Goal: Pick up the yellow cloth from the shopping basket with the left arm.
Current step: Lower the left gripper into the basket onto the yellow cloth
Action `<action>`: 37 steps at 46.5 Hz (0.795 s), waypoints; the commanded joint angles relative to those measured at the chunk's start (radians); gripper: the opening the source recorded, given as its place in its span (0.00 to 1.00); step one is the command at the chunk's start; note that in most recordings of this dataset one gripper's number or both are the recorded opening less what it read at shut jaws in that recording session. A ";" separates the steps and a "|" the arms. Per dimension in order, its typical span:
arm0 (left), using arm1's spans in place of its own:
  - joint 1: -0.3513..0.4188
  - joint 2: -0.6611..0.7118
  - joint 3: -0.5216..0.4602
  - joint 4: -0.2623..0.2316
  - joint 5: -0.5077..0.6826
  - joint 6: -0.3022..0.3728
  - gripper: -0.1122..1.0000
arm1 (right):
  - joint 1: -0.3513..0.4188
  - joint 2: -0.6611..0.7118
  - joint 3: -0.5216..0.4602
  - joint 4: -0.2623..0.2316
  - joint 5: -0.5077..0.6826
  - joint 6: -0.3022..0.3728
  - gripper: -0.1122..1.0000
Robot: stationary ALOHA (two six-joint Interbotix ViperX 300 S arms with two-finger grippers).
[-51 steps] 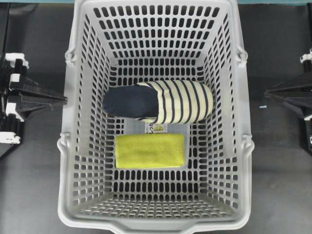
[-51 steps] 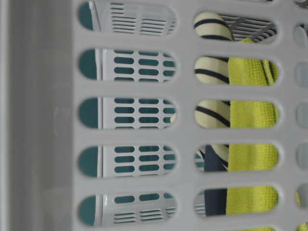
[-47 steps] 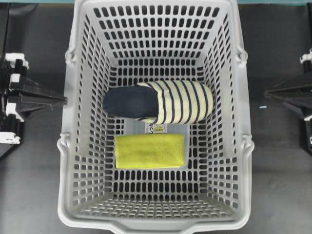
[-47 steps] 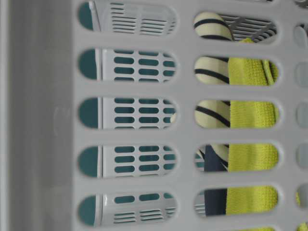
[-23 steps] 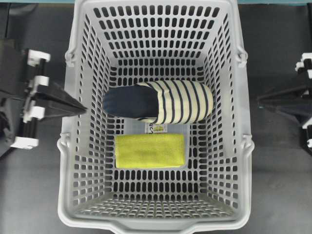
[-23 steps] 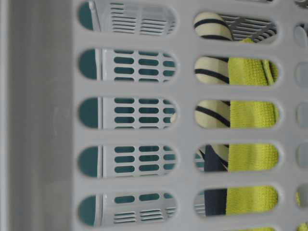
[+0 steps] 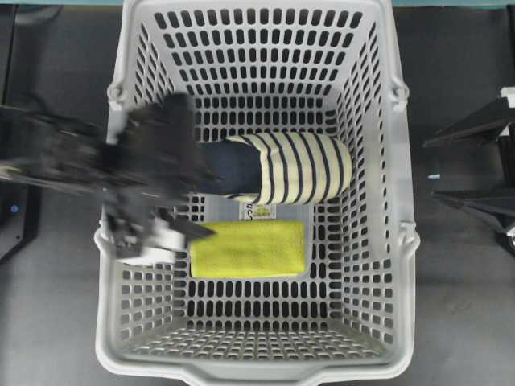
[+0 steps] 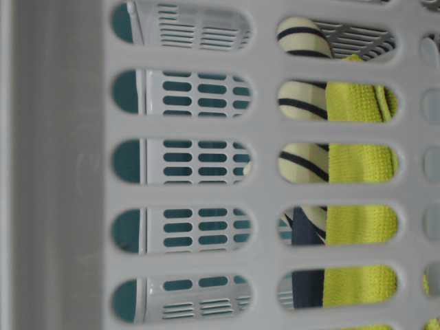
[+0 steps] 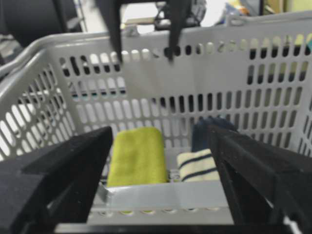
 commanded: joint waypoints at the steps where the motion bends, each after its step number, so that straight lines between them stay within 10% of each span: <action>1: -0.008 0.091 -0.091 0.003 0.058 -0.018 0.89 | 0.003 0.005 -0.025 0.003 -0.012 -0.002 0.78; 37: -0.064 0.446 -0.179 0.005 0.121 -0.044 0.86 | 0.012 0.002 -0.012 0.003 -0.032 -0.006 0.78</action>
